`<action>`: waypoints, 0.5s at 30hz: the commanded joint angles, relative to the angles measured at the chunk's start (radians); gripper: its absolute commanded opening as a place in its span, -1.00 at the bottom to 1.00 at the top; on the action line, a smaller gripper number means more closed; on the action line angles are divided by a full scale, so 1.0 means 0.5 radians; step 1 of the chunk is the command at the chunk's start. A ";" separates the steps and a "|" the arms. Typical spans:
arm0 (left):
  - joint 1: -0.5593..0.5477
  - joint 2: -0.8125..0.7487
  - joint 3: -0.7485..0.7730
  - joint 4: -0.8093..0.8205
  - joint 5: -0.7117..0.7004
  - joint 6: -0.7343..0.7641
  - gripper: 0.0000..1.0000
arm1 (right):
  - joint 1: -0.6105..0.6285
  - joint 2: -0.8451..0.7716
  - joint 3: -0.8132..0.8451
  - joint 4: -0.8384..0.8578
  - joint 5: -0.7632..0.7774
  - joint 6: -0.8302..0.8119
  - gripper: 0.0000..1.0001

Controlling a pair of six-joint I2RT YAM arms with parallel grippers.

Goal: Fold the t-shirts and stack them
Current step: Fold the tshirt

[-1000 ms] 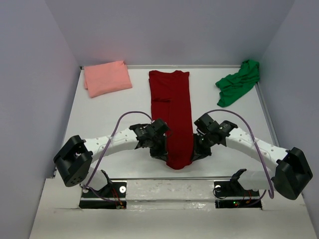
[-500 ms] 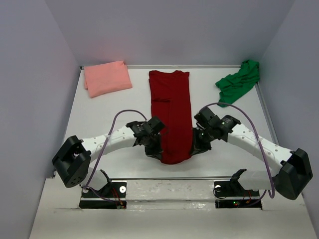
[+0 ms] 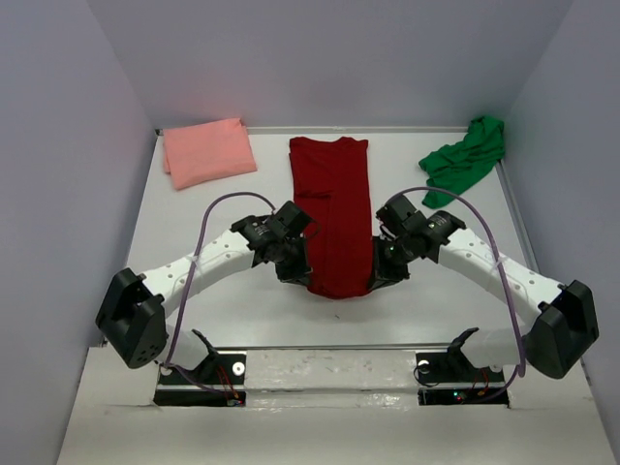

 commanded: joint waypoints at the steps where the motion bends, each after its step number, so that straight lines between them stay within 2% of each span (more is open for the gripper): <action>1: 0.045 0.050 0.162 -0.101 -0.058 0.096 -1.00 | -0.058 0.018 0.145 -0.055 0.034 -0.089 -1.00; 15: 0.256 0.345 0.545 -0.267 -0.077 0.316 -1.00 | -0.301 0.294 0.476 -0.125 -0.033 -0.307 -1.00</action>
